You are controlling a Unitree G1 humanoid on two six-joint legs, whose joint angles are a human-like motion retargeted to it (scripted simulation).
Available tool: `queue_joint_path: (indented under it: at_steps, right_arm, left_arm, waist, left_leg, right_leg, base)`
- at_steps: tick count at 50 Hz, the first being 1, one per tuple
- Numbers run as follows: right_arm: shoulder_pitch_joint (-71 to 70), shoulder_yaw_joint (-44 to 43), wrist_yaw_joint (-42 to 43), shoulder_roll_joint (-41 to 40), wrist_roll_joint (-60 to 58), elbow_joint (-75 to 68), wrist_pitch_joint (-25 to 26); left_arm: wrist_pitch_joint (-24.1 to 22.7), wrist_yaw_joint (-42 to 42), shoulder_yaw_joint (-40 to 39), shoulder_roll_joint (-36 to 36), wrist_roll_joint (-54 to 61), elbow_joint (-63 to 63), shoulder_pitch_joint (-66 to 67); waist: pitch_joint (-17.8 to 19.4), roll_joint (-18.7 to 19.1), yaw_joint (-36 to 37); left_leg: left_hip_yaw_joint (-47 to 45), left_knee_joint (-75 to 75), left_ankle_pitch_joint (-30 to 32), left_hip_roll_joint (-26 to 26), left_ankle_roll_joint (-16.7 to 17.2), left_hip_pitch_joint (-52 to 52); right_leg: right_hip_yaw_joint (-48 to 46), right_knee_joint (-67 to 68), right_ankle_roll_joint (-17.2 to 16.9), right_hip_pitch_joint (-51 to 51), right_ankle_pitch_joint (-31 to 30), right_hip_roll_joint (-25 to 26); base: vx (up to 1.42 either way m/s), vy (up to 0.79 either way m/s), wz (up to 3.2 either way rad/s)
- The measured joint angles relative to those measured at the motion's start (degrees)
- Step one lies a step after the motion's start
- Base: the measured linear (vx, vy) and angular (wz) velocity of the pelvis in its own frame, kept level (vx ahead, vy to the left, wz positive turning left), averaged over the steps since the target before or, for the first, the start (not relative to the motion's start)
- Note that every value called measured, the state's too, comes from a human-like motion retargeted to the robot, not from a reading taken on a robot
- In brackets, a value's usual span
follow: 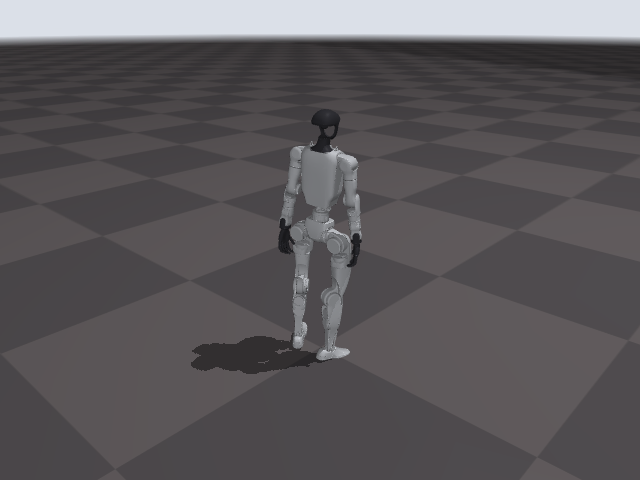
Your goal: In place motions
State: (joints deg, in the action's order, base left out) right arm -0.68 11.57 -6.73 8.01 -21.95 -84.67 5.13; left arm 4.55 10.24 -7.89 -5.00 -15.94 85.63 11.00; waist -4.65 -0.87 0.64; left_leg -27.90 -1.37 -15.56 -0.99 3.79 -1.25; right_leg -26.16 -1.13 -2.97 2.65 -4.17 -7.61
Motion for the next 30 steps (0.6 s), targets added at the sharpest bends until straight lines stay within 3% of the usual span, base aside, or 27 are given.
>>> queue_joint_path:
  at_steps: [30]
  right_arm:
    - [2.8,-5.6,1.6,2.3,2.3,-2.2,0.9]
  left_arm:
    - [0.8,-1.0,-1.7,-1.3,1.4,-0.6,-0.8]
  waist:
    - [0.7,0.9,-3.4]
  left_leg:
    - [0.1,-1.3,4.5,-3.7,2.3,-0.9]
  right_leg:
    - [1.7,0.2,0.6,0.6,4.2,3.1]
  base:
    - [-0.02,-0.09,0.01]
